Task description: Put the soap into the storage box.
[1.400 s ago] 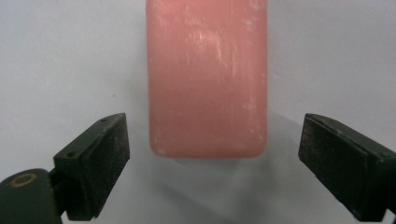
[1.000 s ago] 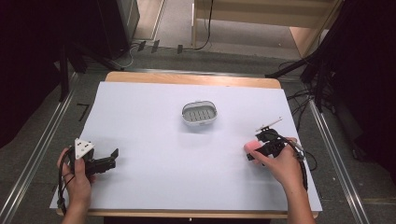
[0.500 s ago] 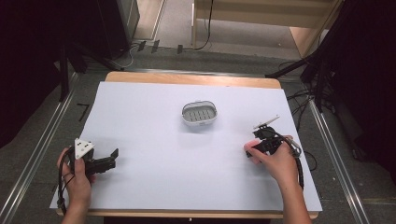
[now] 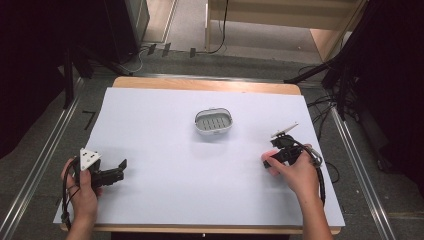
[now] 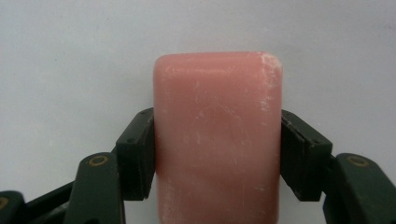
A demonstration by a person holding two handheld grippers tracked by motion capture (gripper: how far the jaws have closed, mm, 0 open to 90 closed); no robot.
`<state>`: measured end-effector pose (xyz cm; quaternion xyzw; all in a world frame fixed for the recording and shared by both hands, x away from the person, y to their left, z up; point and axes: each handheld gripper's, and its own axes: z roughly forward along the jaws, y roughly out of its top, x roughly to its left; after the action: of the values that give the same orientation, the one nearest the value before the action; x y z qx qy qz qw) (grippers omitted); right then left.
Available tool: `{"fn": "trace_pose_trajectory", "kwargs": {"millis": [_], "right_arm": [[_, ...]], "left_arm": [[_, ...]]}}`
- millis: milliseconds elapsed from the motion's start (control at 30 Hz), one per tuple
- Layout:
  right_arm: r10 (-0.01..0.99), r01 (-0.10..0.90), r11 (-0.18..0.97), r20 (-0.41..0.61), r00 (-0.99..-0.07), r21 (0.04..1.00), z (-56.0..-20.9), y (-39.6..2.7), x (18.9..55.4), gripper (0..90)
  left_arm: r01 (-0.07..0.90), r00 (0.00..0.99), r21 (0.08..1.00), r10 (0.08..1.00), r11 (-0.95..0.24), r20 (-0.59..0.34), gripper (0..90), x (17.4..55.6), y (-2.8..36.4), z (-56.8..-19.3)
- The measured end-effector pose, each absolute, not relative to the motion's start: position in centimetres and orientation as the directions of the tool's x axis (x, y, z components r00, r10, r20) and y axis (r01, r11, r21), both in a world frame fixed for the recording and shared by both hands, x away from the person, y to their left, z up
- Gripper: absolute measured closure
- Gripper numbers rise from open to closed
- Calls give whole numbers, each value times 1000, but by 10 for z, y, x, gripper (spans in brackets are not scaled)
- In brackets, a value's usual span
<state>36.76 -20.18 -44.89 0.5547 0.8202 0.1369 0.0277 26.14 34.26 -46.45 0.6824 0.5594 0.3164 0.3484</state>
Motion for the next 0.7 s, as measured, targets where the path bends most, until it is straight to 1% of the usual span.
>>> {"fn": "trace_pose_trajectory", "kwargs": {"millis": [200,300,333,567,600,667,700], "right_arm": [[895,878,407,81,-438,252,-447,-200,370,383],[883,869,418,108,-457,264,-444,-198,371,383],[869,858,439,116,-481,269,-440,-197,373,383],[840,830,488,111,-530,271,-433,-191,378,383],[824,815,512,111,-555,273,-430,-189,380,384],[821,811,518,110,-561,272,-430,-188,381,383],[808,799,533,111,-578,279,-428,-185,382,383]], "left_arm": [[543,172,829,984,-132,43,0,261,342,-464],[543,171,830,984,-132,44,0,261,342,-465],[543,171,829,984,-132,45,0,261,342,-465],[541,171,830,984,-132,44,0,261,342,-465],[542,171,830,984,-131,44,0,261,342,-465],[542,171,830,984,-131,44,0,261,342,-465],[543,172,830,984,-131,43,0,261,342,-465]]}}
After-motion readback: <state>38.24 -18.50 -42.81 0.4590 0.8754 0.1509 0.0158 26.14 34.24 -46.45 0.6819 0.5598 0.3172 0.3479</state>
